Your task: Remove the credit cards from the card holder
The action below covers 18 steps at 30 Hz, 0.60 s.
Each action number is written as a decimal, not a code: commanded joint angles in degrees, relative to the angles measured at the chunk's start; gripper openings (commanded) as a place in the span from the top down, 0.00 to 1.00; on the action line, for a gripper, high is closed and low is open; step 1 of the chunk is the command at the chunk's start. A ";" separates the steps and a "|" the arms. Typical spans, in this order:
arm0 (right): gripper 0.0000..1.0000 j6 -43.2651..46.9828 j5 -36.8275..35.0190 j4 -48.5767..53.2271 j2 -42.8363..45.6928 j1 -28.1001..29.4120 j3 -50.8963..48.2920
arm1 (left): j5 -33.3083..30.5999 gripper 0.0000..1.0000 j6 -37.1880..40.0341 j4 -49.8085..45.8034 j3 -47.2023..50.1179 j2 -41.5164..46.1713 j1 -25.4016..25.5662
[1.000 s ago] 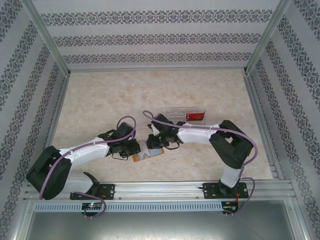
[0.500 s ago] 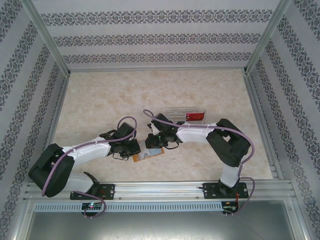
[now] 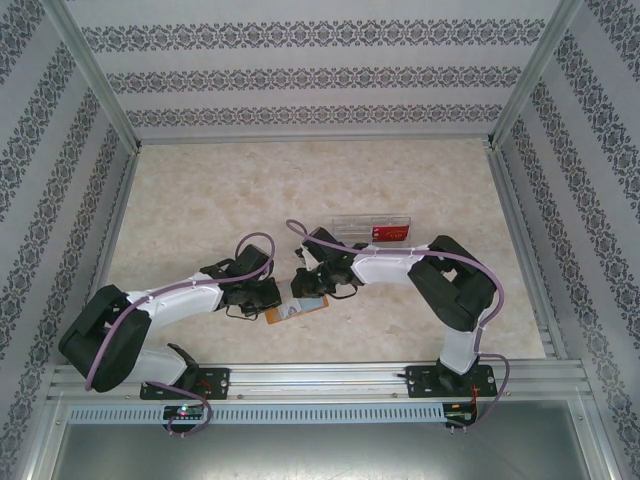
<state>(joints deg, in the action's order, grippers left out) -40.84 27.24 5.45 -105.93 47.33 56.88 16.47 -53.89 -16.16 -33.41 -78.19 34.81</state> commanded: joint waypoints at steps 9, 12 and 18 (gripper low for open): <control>1.00 -0.73 0.00 -0.87 2.95 -2.69 -3.69 | -2.98 1.00 0.45 -5.93 -2.23 -3.69 0.13; 1.00 -0.51 0.02 -0.89 3.95 -3.51 -4.72 | -2.86 1.00 0.54 -6.62 -2.62 -4.95 0.17; 1.00 0.01 0.00 -0.52 5.50 -4.85 -6.14 | -2.87 1.00 0.53 -6.77 -2.98 -5.08 0.18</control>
<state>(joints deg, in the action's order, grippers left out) -41.67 27.92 4.01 -102.08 43.20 52.16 15.88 -53.63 -18.28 -36.51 -81.60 34.81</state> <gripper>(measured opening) 0.065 0.053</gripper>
